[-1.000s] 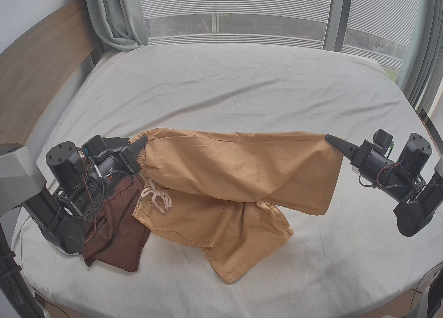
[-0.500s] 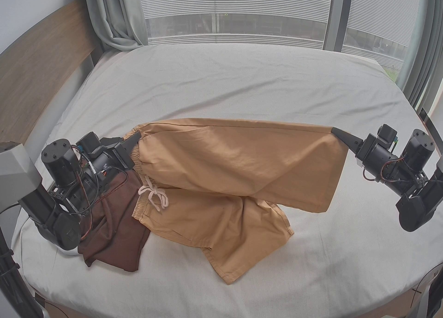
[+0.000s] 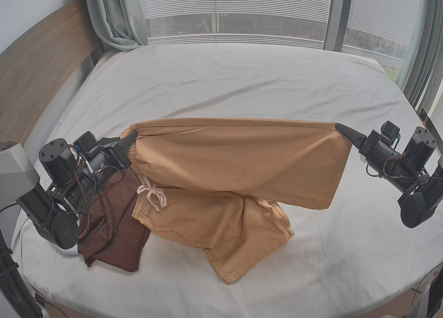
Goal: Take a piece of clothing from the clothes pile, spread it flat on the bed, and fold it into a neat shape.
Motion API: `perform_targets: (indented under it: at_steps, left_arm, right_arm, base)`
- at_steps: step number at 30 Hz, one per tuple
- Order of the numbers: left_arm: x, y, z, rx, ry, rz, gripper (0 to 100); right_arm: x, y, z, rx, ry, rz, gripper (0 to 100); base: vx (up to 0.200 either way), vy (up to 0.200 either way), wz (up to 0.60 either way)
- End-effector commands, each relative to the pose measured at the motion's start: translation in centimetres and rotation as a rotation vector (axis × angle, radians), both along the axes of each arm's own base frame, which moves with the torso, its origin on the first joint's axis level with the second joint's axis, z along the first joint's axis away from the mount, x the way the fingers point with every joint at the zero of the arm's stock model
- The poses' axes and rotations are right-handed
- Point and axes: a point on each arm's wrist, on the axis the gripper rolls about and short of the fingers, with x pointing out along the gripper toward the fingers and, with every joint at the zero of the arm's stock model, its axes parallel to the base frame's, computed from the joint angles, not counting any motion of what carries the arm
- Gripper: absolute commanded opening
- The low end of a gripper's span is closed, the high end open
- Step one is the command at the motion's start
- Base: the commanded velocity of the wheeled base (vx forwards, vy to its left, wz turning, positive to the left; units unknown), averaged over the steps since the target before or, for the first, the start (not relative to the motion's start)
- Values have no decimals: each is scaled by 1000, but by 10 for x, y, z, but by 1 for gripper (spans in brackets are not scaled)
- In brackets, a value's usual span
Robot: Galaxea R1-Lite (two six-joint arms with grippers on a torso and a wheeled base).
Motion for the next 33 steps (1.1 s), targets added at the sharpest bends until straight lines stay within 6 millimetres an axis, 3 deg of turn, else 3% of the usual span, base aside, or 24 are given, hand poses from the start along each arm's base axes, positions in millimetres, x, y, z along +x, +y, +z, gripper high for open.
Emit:
perform_targets:
  at_steps: [1, 22, 33]
  left_arm:
    - [1, 2, -1, 1, 0, 8, 0]
    - [3, -1, 5, -7, -24, 8, 0]
    - [26, -10, 6, -27, -63, 18, 0]
  right_arm:
    - [1, -1, -1, 0, 2, -3, 0]
    - [3, 2, -1, -3, -5, 1, 0]
    - [40, -2, 2, 1, -43, -11, 0]
  base:
    - [0, 0, 0]
    - [0, 0, 0]
    - [0, 0, 0]
